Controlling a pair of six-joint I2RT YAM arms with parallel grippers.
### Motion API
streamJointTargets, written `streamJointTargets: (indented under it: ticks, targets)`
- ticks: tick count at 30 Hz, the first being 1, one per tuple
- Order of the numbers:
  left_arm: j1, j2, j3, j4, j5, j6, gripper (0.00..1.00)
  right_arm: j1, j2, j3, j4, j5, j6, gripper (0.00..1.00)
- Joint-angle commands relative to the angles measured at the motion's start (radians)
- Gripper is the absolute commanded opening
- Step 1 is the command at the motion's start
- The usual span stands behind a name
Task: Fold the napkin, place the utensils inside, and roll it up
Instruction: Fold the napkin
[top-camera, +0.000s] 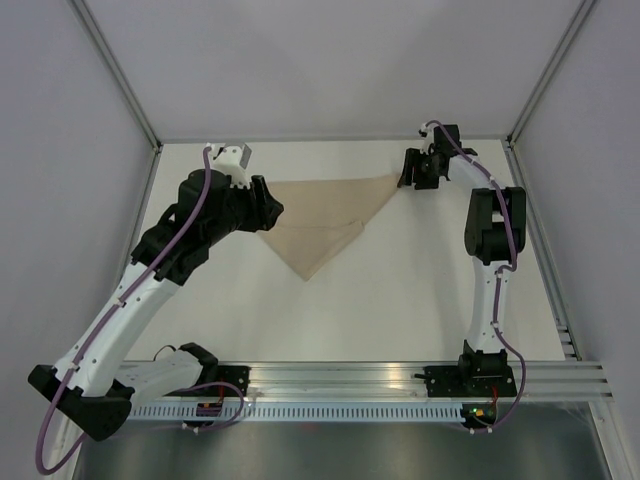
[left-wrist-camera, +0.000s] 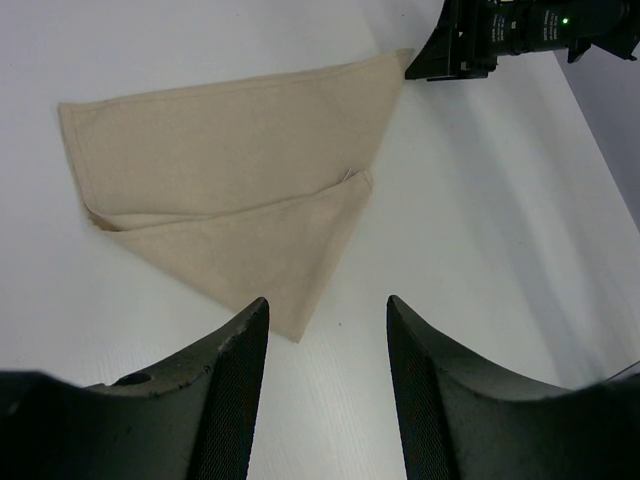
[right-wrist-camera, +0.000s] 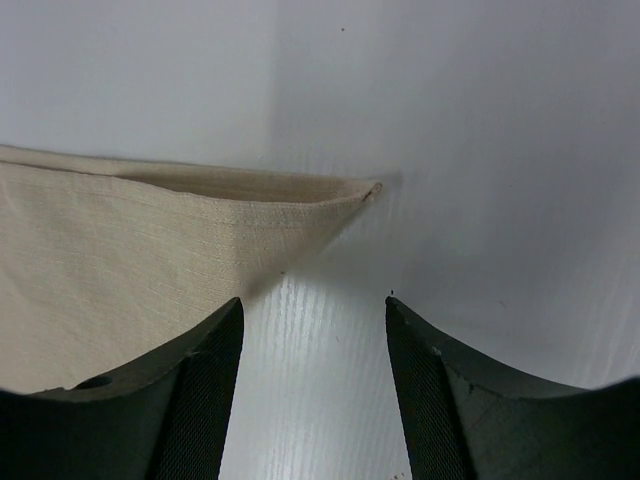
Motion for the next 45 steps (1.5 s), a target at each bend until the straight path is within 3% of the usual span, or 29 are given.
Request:
streamJointTargets:
  ticks: [1,12,20,22,27,38,45]
  targets:
    - [0.000,-0.002,-0.013,0.020,0.006,-0.100,0.56,-0.015,0.036,0.057,-0.014,-0.106,0.101,0.65]
    - [-0.002,-0.023,-0.027,0.019,-0.002,-0.099,0.56,-0.031,0.096,0.060,0.057,-0.159,0.213,0.61]
    - [-0.002,-0.039,-0.029,0.008,-0.002,-0.105,0.56,-0.034,0.113,0.037,0.139,-0.184,0.282,0.36]
    - [-0.002,-0.042,-0.032,0.003,-0.004,-0.106,0.56,-0.034,0.097,0.006,0.165,-0.187,0.292,0.23]
    - [-0.002,-0.045,-0.039,0.003,-0.008,-0.108,0.56,-0.032,-0.017,-0.133,0.320,-0.187,0.295,0.08]
    - [0.000,-0.046,-0.053,0.013,-0.011,-0.123,0.56,0.020,-0.280,-0.316,0.463,-0.161,0.132,0.05]
    - [0.000,-0.051,-0.052,0.016,-0.013,-0.129,0.56,0.162,-0.456,-0.478,0.506,-0.110,-0.050,0.05]
